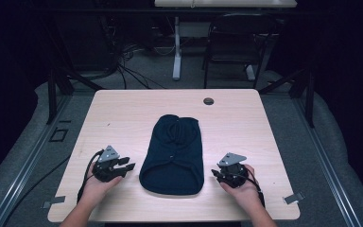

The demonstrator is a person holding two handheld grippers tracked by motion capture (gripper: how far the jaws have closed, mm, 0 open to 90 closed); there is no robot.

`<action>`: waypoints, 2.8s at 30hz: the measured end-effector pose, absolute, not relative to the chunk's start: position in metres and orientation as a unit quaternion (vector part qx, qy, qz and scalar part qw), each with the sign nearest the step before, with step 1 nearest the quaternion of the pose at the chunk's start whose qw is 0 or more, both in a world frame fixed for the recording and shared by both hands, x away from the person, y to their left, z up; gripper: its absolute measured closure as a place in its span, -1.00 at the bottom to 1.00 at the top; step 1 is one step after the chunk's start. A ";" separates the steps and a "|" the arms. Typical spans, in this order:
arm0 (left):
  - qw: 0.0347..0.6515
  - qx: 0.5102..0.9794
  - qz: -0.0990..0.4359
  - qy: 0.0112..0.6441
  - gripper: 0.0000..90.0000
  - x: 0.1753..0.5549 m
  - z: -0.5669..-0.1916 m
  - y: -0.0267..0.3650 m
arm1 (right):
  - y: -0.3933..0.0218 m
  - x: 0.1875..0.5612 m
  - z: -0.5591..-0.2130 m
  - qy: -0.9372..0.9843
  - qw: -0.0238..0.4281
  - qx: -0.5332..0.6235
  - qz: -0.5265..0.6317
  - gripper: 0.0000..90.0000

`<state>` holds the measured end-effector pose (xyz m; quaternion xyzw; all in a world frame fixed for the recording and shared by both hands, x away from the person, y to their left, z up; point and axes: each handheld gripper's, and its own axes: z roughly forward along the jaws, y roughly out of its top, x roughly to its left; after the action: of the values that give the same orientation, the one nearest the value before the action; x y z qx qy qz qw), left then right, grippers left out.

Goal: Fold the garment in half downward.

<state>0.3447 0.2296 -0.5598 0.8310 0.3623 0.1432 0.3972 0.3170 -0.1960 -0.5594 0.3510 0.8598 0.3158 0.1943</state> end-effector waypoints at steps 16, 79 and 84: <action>0.372 0.858 0.134 0.328 0.67 0.419 -0.545 0.171 | -0.170 0.384 -0.538 0.869 0.180 0.333 0.318 0.80; 0.344 0.901 0.061 0.259 0.77 0.360 -0.562 0.153 | -0.137 0.345 -0.550 0.926 0.146 0.217 0.271 0.93; 0.347 0.896 0.082 0.263 0.63 0.386 -0.537 0.149 | -0.132 0.367 -0.524 0.925 0.160 0.214 0.270 0.89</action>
<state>0.3862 0.1489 -0.5368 0.8965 0.2632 0.0818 0.3469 0.3665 -0.1315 -0.5235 0.2138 0.9251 0.2699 0.1600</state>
